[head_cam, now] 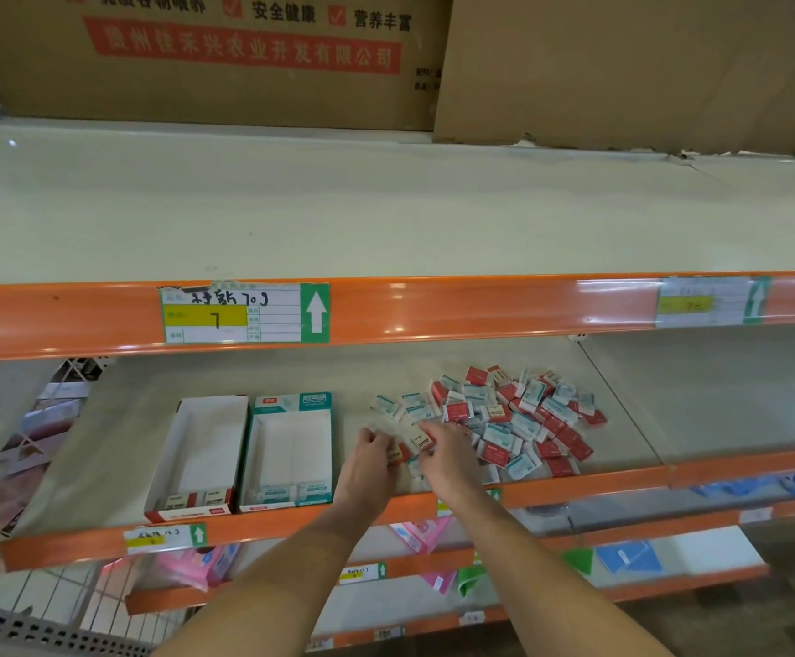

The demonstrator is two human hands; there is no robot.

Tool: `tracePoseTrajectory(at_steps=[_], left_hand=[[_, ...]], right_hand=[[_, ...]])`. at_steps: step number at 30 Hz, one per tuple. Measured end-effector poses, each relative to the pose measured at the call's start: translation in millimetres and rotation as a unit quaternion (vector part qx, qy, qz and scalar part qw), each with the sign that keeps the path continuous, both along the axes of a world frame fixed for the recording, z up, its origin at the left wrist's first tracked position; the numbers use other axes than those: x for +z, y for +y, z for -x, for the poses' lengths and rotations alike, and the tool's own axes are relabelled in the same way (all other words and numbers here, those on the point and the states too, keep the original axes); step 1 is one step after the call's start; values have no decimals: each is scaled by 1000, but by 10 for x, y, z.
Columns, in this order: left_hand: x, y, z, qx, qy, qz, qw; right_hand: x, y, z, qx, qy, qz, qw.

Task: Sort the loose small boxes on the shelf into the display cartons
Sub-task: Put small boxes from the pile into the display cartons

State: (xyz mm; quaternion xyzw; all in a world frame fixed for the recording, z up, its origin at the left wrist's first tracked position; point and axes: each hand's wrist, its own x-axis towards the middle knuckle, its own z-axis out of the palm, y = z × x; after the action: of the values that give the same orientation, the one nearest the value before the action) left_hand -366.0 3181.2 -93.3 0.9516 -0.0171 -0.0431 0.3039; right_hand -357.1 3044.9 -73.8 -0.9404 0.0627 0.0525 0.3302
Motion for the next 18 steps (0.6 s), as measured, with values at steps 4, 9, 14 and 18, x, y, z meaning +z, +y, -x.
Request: tracePoseTrajectory(at_steps=[4, 9, 14, 18], left_hand=[[43, 25, -14, -7, -7, -13, 1000], [126, 94, -38, -24, -9, -40, 999], [250, 245, -88, -49, -44, -47, 997], [318, 356, -99, -56, -59, -48, 995]], right_hand=[[31, 6, -13, 20, 18, 59, 998], [19, 24, -18, 29, 21, 84, 996], [41, 0, -22, 37, -5, 75, 997], [51, -1, 10, 45, -41, 95, 994]])
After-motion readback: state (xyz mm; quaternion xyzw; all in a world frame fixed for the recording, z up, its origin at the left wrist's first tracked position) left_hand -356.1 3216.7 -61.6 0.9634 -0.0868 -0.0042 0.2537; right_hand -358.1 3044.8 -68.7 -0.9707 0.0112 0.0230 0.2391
